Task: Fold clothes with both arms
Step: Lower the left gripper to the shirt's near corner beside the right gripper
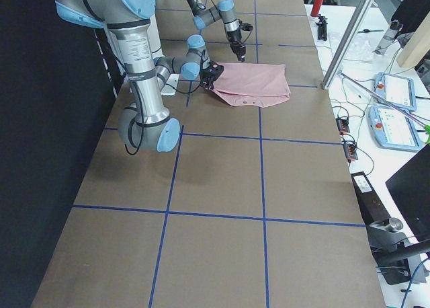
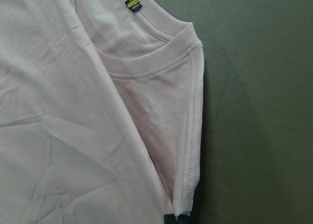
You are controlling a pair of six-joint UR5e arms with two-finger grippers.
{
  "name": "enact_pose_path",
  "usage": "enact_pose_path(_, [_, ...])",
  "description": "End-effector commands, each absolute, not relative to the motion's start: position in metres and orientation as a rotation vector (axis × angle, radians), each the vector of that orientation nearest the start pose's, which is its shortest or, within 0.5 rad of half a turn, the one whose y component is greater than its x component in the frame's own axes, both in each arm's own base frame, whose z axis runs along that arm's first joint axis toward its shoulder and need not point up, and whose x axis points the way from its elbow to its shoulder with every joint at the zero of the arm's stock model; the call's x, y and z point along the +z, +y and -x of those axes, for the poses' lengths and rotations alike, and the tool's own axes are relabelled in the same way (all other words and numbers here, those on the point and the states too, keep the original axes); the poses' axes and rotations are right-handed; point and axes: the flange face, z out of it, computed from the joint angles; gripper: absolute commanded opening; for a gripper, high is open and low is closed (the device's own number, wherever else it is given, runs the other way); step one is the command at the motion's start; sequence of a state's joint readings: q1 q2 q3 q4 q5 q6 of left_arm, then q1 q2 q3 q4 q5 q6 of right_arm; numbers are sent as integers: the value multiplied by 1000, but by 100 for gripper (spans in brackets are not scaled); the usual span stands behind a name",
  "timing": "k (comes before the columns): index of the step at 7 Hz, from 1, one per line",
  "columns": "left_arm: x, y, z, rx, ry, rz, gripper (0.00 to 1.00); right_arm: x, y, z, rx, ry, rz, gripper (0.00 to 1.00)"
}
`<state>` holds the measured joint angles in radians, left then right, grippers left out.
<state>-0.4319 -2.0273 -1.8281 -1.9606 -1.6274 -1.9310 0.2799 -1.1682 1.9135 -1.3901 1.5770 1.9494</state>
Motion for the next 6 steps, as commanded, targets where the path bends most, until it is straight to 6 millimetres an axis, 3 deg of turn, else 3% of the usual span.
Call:
enact_pose_path(1, [260, -318, -519, -691, 1086, 81, 47, 270, -282, 539, 589, -935, 59, 0])
enact_pose_path(2, [285, -289, -538, -688, 983, 78, 50, 270, -282, 538, 588, -935, 60, 0])
enact_pose_path(3, [294, -278, -545, -675, 958, 77, 50, 269, -283, 537, 592, -937, 59, 0])
enact_pose_path(4, [306, -274, -544, -671, 937, 78, 54, 269, -283, 537, 591, -938, 58, 0])
enact_pose_path(6, [306, -273, -541, -671, 929, 79, 59, 269, -284, 537, 594, -938, 55, 0])
